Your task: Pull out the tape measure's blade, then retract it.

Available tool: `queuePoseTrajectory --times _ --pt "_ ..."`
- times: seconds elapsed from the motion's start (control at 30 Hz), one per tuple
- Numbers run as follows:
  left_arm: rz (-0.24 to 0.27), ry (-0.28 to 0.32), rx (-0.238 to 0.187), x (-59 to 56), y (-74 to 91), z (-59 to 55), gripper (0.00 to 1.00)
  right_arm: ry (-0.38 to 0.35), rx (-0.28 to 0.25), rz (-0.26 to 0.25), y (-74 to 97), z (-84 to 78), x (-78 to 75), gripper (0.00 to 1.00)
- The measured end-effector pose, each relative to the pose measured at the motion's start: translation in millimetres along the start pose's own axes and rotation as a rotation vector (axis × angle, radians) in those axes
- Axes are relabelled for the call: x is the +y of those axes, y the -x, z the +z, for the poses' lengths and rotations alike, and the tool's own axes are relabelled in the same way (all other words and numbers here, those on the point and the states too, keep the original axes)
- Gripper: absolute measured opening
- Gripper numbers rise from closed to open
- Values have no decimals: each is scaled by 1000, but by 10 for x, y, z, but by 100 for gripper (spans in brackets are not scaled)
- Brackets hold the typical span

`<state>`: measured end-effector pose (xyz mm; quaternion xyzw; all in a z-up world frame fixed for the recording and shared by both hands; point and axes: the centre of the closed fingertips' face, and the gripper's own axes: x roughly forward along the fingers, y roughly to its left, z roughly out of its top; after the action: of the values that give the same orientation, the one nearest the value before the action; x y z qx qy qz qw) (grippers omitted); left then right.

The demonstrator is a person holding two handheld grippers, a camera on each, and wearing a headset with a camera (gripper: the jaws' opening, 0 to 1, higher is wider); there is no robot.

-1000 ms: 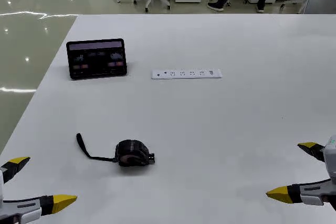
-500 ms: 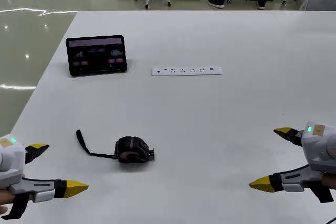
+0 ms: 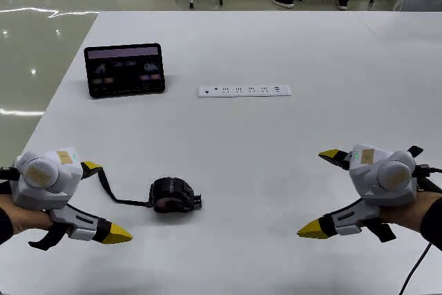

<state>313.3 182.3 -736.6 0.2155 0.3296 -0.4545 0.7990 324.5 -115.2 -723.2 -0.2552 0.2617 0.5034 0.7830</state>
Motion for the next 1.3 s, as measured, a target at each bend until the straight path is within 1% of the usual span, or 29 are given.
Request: queuePoseTrajectory --times 0.1,0.17,0.3,0.4,0.43,0.5,0.6,0.73,0.8,0.83,1.0,1.03,1.07,1.1,1.13,1.23,1.3 --pt "-26 -30 5 -4 -85 100 98 8 4 21 -114 32 1 100" --pt "-44 -61 19 -8 -143 139 98 16 10 34 -189 43 4 100" --pt "-83 -113 58 -11 -248 167 98 40 38 66 -328 42 25 100" --pt "-119 -122 86 -10 -319 182 97 45 45 84 -418 69 33 100" --pt "-130 -131 96 -6 -346 186 97 46 46 98 -461 77 45 100" --pt "-142 -143 111 13 -394 196 96 43 39 114 -529 110 60 100" --pt "-156 -154 120 24 -450 232 95 47 30 133 -602 164 64 99" --pt "-176 -172 137 28 -532 266 93 52 15 140 -688 240 25 99" --pt "-187 -175 175 42 -571 235 92 38 11 142 -743 277 -1 99" --pt "-188 -172 201 59 -592 211 92 35 12 140 -781 300 -13 100" --pt "-214 -178 208 67 -700 255 85 44 13 157 -950 391 -13 100" --pt "-219 -188 207 67 -719 263 84 79 -43 181 -997 489 14 100" --pt "-222 -195 208 69 -737 268 83 87 -46 182 -1011 500 17 100" --pt "-224 -201 211 78 -763 273 82 80 -35 181 -1042 506 18 100" --pt "-226 -206 211 78 -781 281 81 79 -34 183 -1066 526 22 100" --pt "-239 -224 217 56 -831 288 72 85 -35 192 -1156 578 39 99" --pt "-256 -226 217 20 -869 280 71 83 -34 202 -1211 600 69 100"
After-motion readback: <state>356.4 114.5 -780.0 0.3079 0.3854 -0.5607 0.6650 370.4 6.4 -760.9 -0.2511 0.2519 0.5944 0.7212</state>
